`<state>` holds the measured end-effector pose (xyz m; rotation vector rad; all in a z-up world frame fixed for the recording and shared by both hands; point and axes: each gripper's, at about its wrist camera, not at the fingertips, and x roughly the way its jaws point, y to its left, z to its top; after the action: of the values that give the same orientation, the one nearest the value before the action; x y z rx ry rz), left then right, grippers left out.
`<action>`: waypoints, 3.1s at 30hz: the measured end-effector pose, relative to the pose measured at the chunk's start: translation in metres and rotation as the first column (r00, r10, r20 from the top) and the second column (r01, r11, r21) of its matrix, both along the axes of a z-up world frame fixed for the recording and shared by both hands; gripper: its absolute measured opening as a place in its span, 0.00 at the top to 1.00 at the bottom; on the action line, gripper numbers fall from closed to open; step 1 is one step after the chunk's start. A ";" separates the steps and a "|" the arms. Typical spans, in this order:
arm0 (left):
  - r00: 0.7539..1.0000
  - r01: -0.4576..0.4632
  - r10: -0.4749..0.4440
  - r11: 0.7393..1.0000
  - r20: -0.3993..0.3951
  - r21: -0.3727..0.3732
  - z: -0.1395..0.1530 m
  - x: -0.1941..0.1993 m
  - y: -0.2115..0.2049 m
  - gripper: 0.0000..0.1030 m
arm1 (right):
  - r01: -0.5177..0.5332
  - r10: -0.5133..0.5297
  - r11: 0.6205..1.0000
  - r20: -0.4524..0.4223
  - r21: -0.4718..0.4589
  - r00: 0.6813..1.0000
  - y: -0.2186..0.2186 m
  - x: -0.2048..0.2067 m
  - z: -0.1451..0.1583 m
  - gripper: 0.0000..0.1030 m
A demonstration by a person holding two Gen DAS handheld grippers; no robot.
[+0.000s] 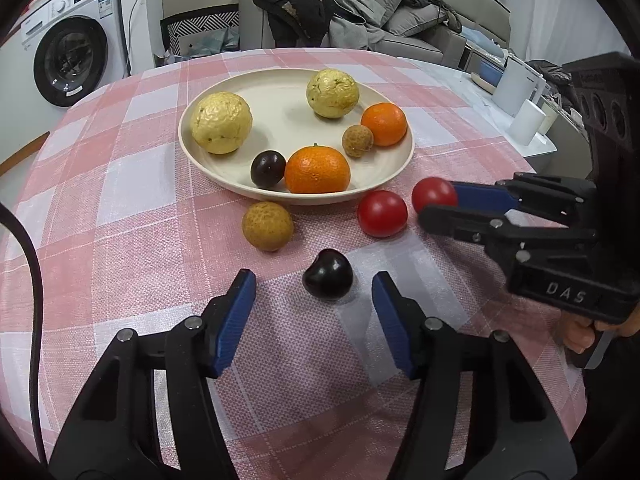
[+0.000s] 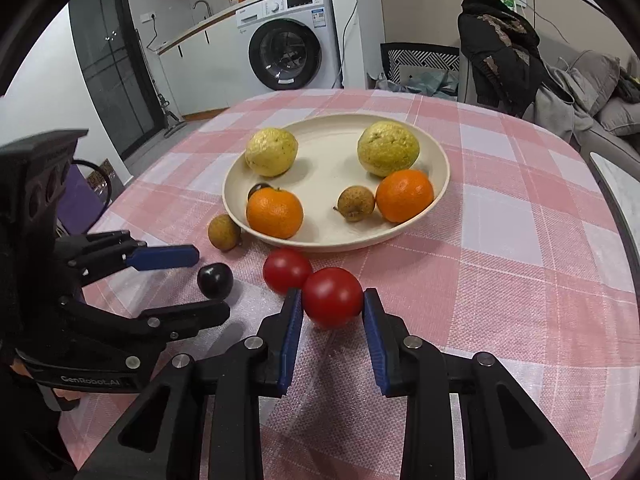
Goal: Organize fruits
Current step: 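Grasp the red tomato with the right tool while the left tool grasps the other plum, then carry the tomato and plum onto the cream plate and open both tools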
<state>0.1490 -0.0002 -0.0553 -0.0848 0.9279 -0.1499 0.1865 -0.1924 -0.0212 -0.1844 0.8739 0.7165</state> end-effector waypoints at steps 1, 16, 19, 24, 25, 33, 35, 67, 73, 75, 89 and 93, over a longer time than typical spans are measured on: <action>1.000 0.002 -0.002 1.000 0.000 -0.003 0.000 0.000 0.000 0.46 | 0.004 -0.004 1.000 0.003 0.010 1.000 -0.002 0.000 0.002 0.70; 0.999 0.026 -0.026 1.000 0.022 -0.002 0.000 -0.002 -0.008 0.64 | 0.010 -0.011 0.999 0.018 0.041 1.000 -0.007 -0.001 0.013 0.70; 0.999 0.022 -0.023 1.000 0.029 0.011 0.000 -0.002 -0.010 0.73 | 0.013 -0.014 0.999 0.019 0.039 1.000 -0.007 -0.001 0.013 0.70; 0.999 0.023 -0.023 1.000 0.028 0.003 0.000 -0.003 -0.008 0.78 | 0.014 -0.016 0.999 0.024 0.048 1.000 -0.010 -0.002 0.016 0.70; 0.999 0.024 -0.024 1.000 0.030 0.001 0.001 -0.003 -0.007 0.78 | 0.016 -0.017 0.999 0.026 0.049 1.000 -0.010 -0.002 0.016 0.70; 0.996 0.048 -0.047 0.999 0.082 -0.009 0.013 -0.010 -0.010 0.78 | 0.021 -0.023 0.998 0.035 0.058 0.999 -0.012 -0.002 0.018 0.70; 0.994 0.042 -0.041 0.999 0.097 -0.009 0.017 -0.011 -0.008 0.78 | 0.023 -0.025 0.998 0.039 0.064 0.999 -0.013 -0.003 0.020 0.70; 0.963 -0.074 0.074 0.997 0.261 -0.010 0.077 0.011 0.029 0.78 | 0.098 -0.125 0.969 0.107 0.228 0.986 -0.025 0.014 0.062 0.70; 0.961 -0.087 0.090 0.996 0.261 -0.024 0.077 0.023 0.030 0.78 | 0.103 -0.130 0.967 0.102 0.232 0.986 -0.017 0.022 0.061 0.70; 0.961 -0.089 0.093 0.996 0.259 -0.030 0.076 0.027 0.030 0.78 | 0.104 -0.129 0.968 0.099 0.229 0.987 -0.013 0.024 0.060 0.70; 0.971 -0.086 0.084 0.996 0.222 0.000 0.050 0.059 0.016 0.78 | 0.079 -0.096 0.974 0.068 0.211 0.993 0.009 0.035 0.041 0.69; 0.974 -0.083 0.079 0.997 0.214 0.006 0.042 0.064 0.015 0.78 | 0.075 -0.087 0.978 0.053 0.195 0.995 0.016 0.037 0.032 0.69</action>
<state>0.2133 0.0149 -0.0134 -0.0907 0.7101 -0.0746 0.2239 -0.1765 0.0105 0.0021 0.7446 0.7112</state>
